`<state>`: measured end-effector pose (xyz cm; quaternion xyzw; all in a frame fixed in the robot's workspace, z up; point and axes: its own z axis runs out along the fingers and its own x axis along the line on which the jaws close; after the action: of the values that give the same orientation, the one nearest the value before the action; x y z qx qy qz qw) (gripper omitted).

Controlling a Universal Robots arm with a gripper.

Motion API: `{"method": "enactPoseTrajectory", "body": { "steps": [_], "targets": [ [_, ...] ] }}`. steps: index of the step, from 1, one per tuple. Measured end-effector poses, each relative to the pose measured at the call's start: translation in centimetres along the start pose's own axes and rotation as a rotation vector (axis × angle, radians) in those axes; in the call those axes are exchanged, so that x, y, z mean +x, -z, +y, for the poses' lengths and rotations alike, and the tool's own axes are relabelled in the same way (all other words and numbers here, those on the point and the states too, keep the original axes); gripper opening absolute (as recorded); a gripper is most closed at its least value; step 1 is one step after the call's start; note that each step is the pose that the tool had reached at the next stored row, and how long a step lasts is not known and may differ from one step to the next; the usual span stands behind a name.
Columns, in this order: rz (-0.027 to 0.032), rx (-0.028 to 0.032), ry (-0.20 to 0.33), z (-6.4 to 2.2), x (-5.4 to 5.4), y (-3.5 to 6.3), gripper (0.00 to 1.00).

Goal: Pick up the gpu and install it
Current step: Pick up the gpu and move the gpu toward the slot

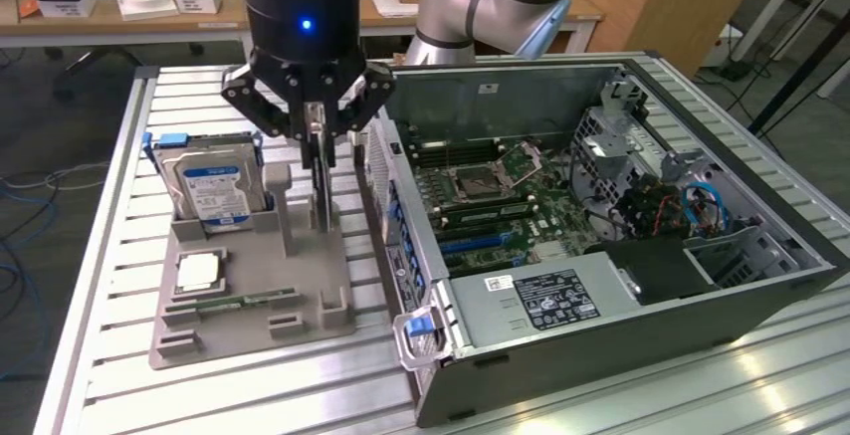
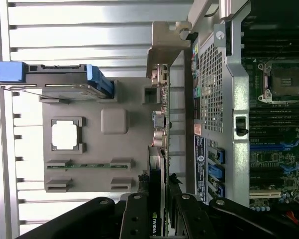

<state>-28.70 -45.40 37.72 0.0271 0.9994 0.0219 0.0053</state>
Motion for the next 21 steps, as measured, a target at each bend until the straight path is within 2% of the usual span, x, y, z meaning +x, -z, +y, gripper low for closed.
{"method": "enactPoseTrajectory", "body": {
  "steps": [11,21],
  "targets": [
    [-0.0001,0.0,0.0,0.01,0.0,0.2,0.26],
    [-0.0001,0.0,0.0,0.06,-0.02,1.02,0.26]
  ]
}}
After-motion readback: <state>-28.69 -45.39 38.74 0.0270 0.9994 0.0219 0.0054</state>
